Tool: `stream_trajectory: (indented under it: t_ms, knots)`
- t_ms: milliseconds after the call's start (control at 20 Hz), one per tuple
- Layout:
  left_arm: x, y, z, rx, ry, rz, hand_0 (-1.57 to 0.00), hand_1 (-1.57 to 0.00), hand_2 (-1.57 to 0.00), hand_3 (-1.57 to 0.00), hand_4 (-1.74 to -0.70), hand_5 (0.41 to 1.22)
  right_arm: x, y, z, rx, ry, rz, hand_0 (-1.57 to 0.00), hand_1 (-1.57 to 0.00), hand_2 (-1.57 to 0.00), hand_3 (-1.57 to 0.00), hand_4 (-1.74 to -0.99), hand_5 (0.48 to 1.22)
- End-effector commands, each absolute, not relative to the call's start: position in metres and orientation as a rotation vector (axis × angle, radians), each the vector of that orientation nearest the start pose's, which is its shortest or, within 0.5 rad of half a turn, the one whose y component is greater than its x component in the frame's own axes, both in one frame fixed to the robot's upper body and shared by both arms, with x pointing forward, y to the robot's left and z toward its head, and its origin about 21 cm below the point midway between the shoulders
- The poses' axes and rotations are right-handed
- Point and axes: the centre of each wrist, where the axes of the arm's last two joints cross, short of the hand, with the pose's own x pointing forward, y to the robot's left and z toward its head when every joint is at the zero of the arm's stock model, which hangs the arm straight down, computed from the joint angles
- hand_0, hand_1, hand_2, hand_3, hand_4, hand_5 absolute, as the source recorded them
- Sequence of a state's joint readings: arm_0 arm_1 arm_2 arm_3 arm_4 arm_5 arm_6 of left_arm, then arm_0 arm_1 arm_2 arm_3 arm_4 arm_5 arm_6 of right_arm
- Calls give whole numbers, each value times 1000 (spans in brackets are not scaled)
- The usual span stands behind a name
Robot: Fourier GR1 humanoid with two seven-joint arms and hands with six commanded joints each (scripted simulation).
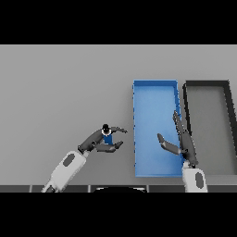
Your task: Pick up the blue pipe and place it into the blue bin.
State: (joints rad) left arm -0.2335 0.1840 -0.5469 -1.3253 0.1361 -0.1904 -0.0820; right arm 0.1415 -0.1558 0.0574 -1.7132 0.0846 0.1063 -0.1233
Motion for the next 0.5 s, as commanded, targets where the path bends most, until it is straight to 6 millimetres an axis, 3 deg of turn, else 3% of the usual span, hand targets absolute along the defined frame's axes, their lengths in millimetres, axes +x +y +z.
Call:
stream_trajectory:
  t_ms: [0, 100, 200, 450]
  knots:
    - [264, 139, -25, -494, -1439, -675, -443, -592, -699, -721, -1345, 828, 214, -258, 10, -71, -1673, 292, 1, 1, 1, 1, -1259, 602]
    - [263, 136, -27, -481, -1446, -656, -849, -945, -1013, -1003, -1481, 969, 213, -257, 11, -67, -1689, 295, 1, 1, 1, 1, -1261, 609]
    - [255, 127, -28, -506, -1468, -642, -1109, -1170, -1214, -1162, -1572, 1060, 216, -258, 7, -76, -1667, 291, 1, 1, 1, 1, -1259, 614]
    - [251, 124, -21, -494, -1559, -675, -1420, -1440, -1454, -1365, -1679, 1168, 215, -256, 11, -68, -1685, 309, 1, 1, 1, 1, -1250, 622]
